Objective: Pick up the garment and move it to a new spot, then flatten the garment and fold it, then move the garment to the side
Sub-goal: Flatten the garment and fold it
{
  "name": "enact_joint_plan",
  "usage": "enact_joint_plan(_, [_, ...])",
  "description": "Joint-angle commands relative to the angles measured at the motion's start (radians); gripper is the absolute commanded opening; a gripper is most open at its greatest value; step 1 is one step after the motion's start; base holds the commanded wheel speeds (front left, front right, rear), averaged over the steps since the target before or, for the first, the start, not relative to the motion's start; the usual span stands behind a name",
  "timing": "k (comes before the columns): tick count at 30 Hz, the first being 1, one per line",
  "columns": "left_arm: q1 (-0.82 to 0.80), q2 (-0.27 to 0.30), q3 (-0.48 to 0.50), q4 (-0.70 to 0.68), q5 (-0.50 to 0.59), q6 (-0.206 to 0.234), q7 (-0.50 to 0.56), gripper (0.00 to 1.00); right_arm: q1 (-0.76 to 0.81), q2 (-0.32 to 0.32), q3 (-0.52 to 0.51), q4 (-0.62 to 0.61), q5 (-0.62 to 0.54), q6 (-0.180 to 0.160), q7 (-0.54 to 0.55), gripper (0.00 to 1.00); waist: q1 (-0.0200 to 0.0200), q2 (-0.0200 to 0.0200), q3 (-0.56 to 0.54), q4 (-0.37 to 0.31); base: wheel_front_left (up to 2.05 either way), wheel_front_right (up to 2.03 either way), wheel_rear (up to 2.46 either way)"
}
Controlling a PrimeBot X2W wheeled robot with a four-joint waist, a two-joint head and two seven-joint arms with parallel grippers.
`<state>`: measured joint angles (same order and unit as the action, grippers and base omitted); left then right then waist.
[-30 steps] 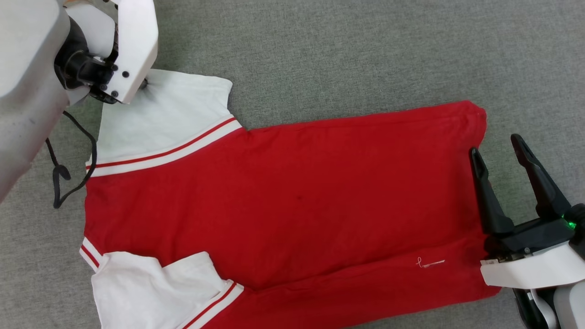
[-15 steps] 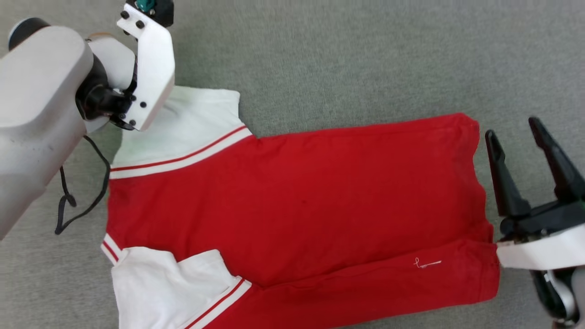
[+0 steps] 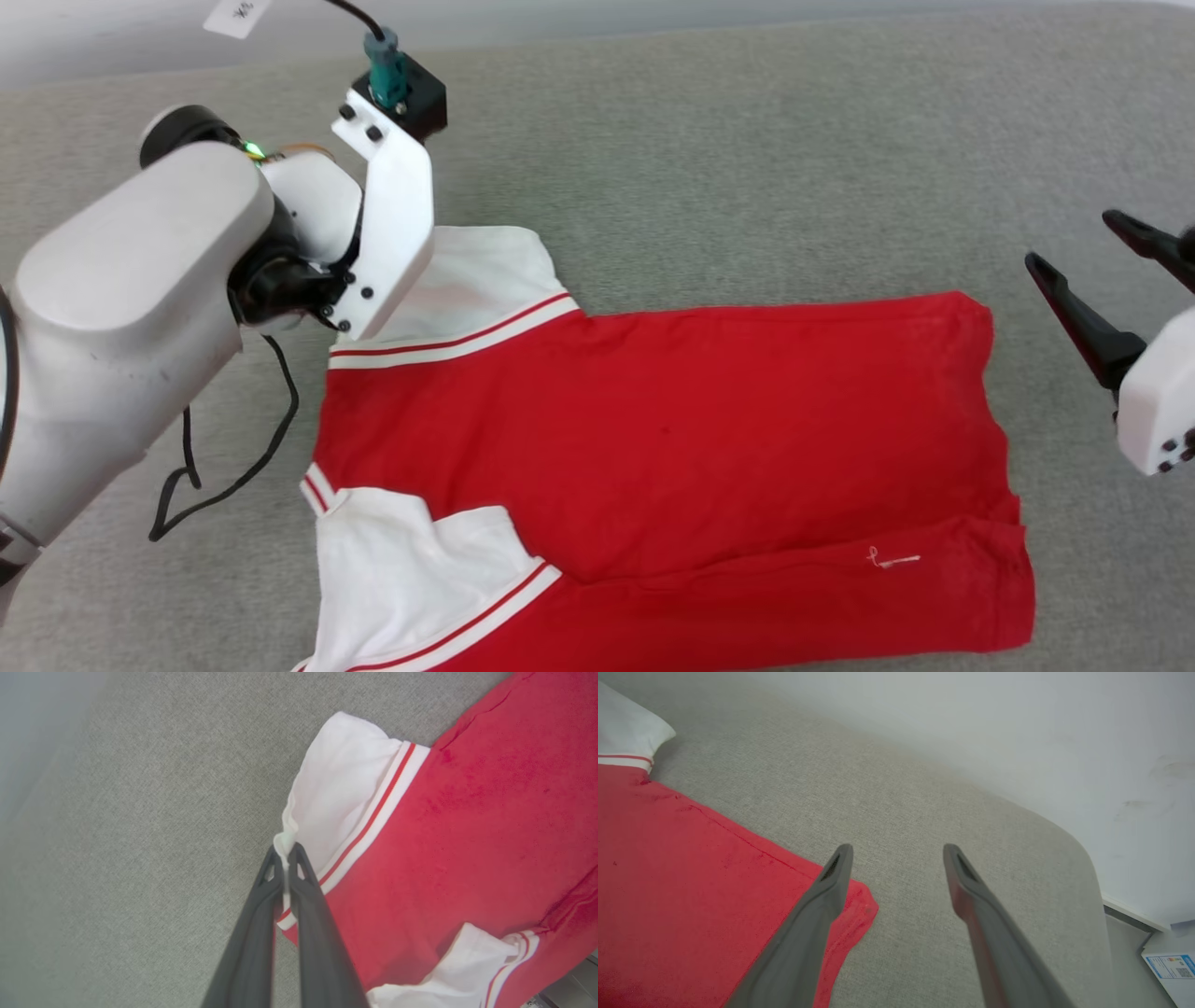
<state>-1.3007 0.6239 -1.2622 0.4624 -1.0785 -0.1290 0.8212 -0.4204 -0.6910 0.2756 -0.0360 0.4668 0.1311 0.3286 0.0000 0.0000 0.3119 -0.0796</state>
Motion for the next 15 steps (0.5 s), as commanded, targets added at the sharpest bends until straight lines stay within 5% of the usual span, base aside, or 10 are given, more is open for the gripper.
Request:
enact_joint_plan(1, [0.012,0.002,-0.005,-0.008,-0.003,0.001,-0.012,0.00,-0.037,-0.028,0.029,0.011,0.037,-0.001,0.068,1.00,0.0000,0.0000,-0.012,0.019,0.00,0.00,0.00])
enact_joint_plan(9, [0.024,-0.001,-0.014,-0.082,0.028,0.001,-0.065,0.00,-0.236,-0.169,0.282,0.079,0.245,-0.001,0.510,1.00,0.0000,0.0000,0.015,0.071,0.00,0.00,0.00])
enact_joint_plan(15, [0.013,-0.017,-0.017,-0.123,0.056,0.001,-0.086,0.00,-0.371,-0.158,0.393,0.183,0.319,-0.001,0.695,1.00,0.0000,0.0000,0.054,0.116,0.00,0.00,0.00])
